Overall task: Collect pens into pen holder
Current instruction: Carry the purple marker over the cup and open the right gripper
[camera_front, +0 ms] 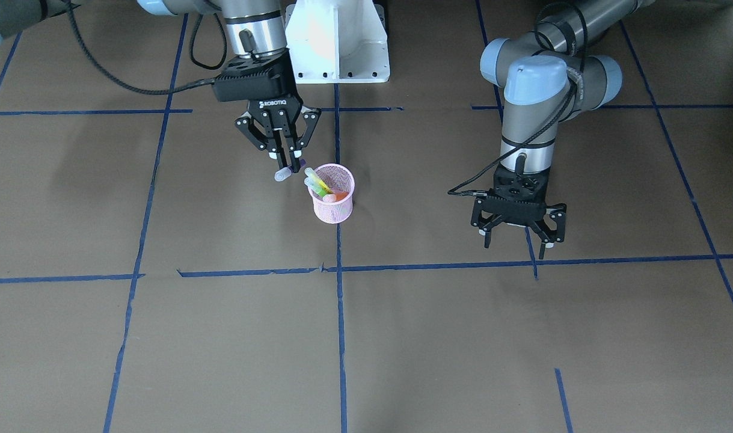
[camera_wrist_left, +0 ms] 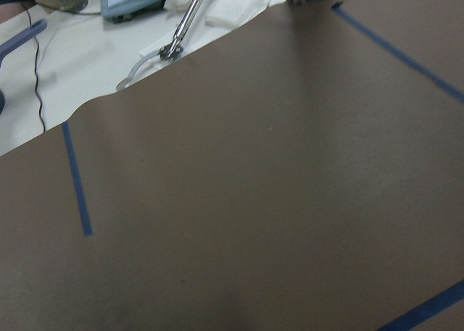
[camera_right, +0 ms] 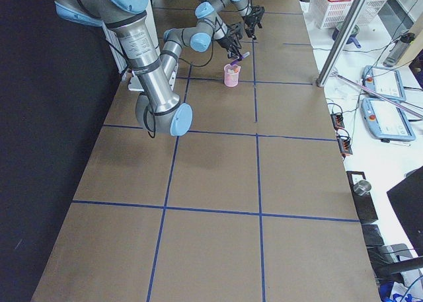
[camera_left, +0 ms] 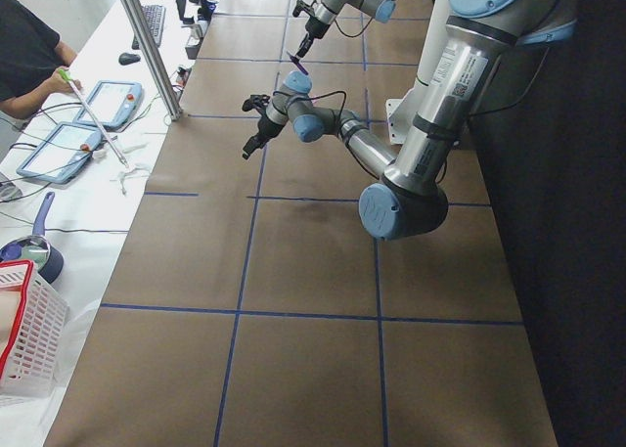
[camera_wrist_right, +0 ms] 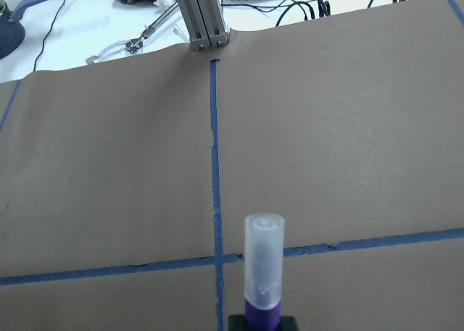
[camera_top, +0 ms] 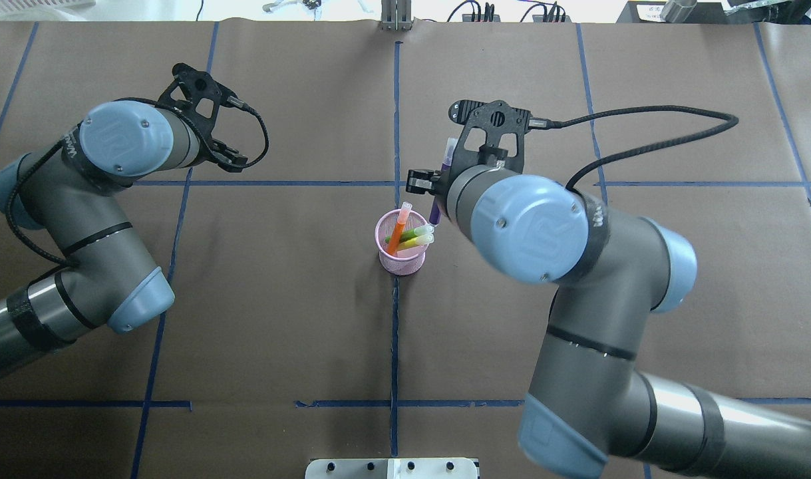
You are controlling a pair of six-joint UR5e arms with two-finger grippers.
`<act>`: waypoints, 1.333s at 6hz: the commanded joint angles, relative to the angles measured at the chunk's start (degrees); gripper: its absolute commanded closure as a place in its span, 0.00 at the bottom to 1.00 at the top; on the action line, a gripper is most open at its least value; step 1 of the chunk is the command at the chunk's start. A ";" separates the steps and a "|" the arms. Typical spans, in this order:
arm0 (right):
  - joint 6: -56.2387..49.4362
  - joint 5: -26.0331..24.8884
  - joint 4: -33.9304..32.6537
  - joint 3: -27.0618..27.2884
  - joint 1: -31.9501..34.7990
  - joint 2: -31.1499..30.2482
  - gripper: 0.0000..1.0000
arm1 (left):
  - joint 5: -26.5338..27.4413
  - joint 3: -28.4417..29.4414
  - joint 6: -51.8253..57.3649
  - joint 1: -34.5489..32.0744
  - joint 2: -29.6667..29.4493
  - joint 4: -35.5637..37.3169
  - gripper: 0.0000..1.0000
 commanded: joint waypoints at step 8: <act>-0.40 -10.16 7.09 -6.84 -6.62 2.18 0.01 | -2.12 0.19 3.53 -1.54 0.31 1.14 0.00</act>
